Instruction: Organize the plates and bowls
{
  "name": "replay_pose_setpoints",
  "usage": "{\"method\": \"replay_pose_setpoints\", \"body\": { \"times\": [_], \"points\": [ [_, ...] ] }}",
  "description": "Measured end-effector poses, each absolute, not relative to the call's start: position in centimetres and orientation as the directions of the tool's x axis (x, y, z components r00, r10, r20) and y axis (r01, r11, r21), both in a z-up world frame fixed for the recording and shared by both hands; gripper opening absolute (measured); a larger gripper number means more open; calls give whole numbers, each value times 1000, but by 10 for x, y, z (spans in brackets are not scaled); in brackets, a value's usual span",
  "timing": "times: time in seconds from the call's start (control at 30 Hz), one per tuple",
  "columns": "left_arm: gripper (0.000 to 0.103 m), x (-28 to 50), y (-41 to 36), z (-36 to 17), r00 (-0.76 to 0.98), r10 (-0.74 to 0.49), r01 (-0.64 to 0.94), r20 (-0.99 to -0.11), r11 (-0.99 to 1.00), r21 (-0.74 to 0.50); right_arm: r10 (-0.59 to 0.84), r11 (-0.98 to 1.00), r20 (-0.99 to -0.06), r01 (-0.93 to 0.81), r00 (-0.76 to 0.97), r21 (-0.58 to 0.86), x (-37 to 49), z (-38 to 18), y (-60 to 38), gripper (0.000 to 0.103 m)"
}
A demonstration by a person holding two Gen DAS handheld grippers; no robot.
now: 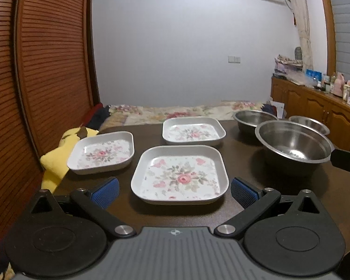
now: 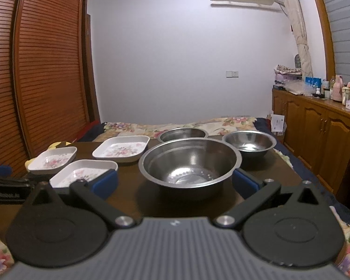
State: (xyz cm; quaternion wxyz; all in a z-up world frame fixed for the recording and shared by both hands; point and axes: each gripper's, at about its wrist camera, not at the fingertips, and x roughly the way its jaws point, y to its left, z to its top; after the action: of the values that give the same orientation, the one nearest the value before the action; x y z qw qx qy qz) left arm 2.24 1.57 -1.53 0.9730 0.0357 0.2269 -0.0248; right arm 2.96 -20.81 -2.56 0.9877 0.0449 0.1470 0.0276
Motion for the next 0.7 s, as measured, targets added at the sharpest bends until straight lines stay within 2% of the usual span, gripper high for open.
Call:
{"method": "replay_pose_setpoints", "body": {
  "times": [0.4, 0.7],
  "points": [
    [103, 42, 29, -17, 879, -8, 62, -477, 993, 97, 114, 992, -302, -93, 947, 81, 36, -27, -193, 103],
    [103, 60, 57, -14, 878, -18, 68, -479, 994, 86, 209, 978, -323, -200, 923, 63, 50, -21, -166, 103]
  ]
}}
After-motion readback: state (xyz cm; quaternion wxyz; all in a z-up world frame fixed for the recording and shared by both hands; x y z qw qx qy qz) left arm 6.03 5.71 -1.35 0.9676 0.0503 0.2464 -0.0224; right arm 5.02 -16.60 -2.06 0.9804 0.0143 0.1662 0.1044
